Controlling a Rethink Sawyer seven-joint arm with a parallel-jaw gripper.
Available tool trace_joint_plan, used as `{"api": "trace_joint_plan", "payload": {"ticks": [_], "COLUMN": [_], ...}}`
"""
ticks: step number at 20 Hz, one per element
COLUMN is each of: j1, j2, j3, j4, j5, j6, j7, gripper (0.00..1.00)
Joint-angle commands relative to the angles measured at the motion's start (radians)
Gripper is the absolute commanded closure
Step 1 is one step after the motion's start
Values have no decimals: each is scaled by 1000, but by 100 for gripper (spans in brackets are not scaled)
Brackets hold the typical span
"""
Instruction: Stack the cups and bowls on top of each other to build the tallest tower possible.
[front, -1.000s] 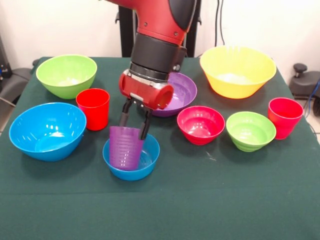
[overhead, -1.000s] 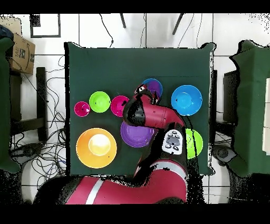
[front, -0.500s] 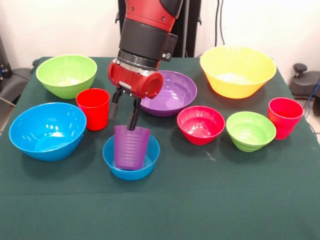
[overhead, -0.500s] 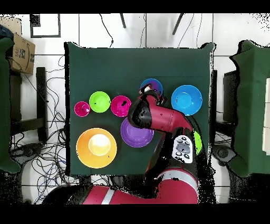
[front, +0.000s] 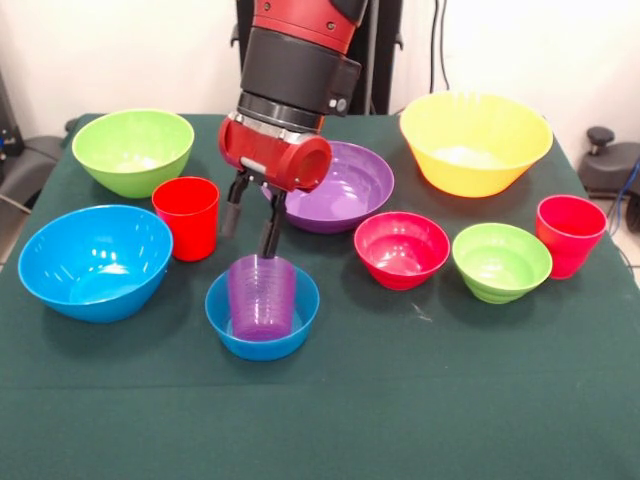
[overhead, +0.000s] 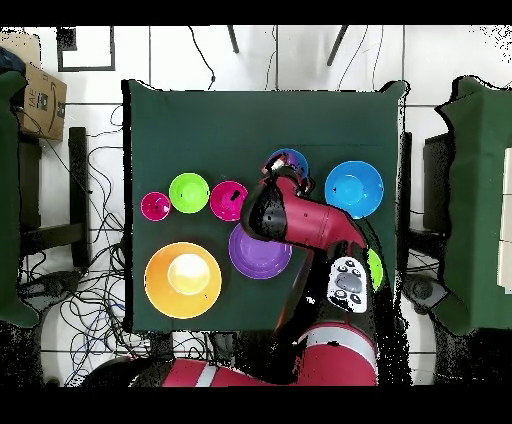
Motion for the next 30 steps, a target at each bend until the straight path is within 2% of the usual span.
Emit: {"api": "trace_joint_plan", "payload": {"ticks": [1,6,11,14,18,23,25,28,30], "j1": [33,12,21,12,14,-26,-25,-22,-34], "j2": [33,26,32,16,30,77,96,129,142], "j3": [103,134,154,173,155,199,194,179,186], "j4": [25,38,56,74,59,62,42,-14,-29], "j5": [46,50,110,168,216,227,225,210,200], "j6": [48,63,35,151,315,268,291,422,450], "j7": [132,120,183,189,148,115,94,41,20], "gripper": [0,0,0,0,0,0,0,0,0]}}
